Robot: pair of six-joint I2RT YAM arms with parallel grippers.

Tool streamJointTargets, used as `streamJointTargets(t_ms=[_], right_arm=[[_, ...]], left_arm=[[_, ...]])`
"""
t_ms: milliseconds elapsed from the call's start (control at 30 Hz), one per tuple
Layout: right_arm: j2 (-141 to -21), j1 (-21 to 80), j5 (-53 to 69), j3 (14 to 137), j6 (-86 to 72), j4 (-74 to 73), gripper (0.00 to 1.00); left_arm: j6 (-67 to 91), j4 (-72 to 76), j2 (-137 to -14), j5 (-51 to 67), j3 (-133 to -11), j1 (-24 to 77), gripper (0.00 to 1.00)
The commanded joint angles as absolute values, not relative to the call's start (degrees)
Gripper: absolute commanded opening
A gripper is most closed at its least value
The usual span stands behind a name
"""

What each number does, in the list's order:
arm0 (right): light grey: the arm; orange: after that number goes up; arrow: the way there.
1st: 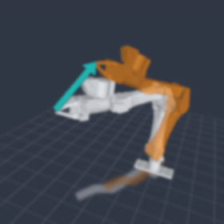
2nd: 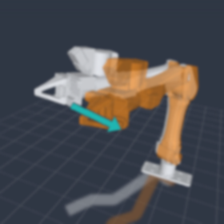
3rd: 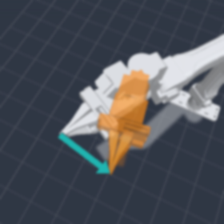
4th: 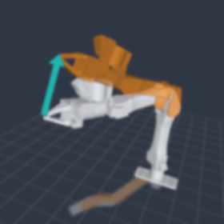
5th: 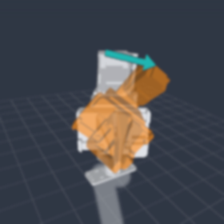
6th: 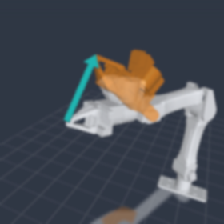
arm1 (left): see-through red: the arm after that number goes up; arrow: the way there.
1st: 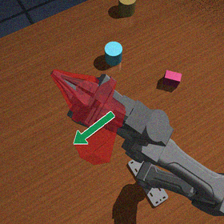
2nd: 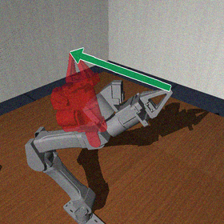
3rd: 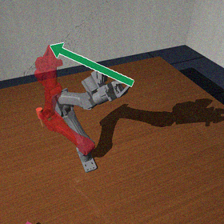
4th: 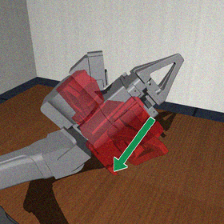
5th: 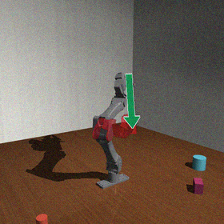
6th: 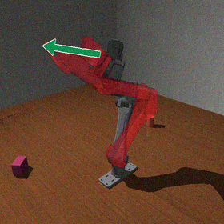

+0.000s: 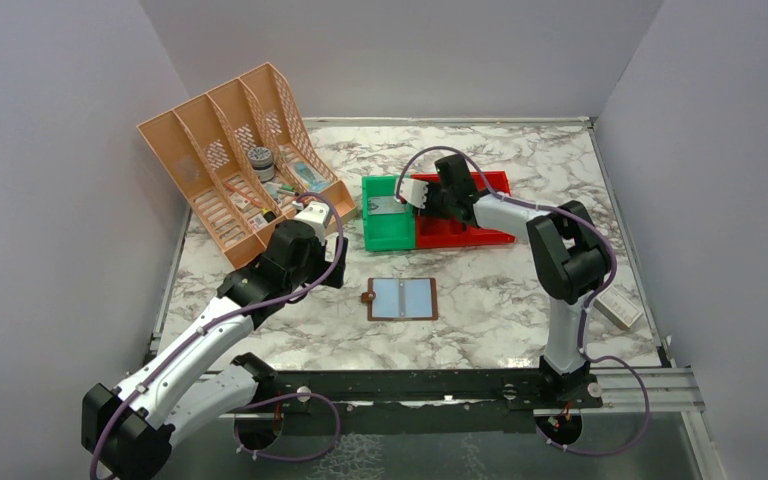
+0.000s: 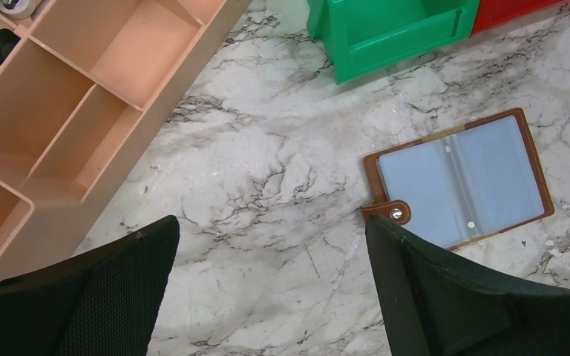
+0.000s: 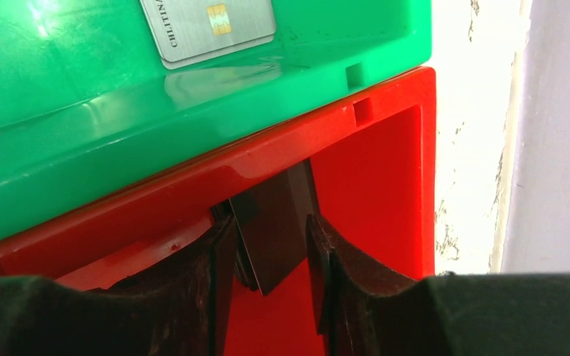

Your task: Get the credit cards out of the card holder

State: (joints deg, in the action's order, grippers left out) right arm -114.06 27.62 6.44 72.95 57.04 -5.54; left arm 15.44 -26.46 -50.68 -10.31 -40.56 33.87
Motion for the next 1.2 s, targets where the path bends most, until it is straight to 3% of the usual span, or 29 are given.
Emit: streamJointTargets(t_ms=[0, 700, 833, 933, 1000, 1033, 1167], right_arm=[[-114.68, 27.16, 8.61, 74.53, 55.93, -6.56, 0.4], [-105.42, 26.72, 9.76, 70.95, 46.5, 0.4, 0.42], [-96.35, 26.72, 12.13, 65.04, 29.97, 5.67, 0.41], [-86.06, 26.72, 16.5, 53.86, 9.46, 15.84, 0.43], [-81.4, 26.72, 20.13, 46.96, -3.38, 19.23, 0.55], [-79.92, 26.72, 21.02, 45.01, -9.26, 17.88, 0.61], [-81.38, 26.71, 28.89, 46.63, -26.72, -0.11, 0.62]], left_arm=[[14.59, -26.79, -50.88, -8.61, -41.57, 33.92, 0.99], [14.5, -26.79, -51.43, -6.88, -41.73, 33.93, 0.99], [14.91, -26.78, -51.16, -5.46, -41.83, 33.88, 0.99], [15.44, -26.72, -49.84, -3.14, -41.92, 33.93, 0.99], [15.86, -26.46, -48.81, -0.88, -41.7, 33.87, 0.99], [16.35, -26.21, -48.29, 0.31, -41.43, 33.84, 0.99], [22.44, -23.44, -47.78, 8.54, -39.87, 33.84, 0.99]])
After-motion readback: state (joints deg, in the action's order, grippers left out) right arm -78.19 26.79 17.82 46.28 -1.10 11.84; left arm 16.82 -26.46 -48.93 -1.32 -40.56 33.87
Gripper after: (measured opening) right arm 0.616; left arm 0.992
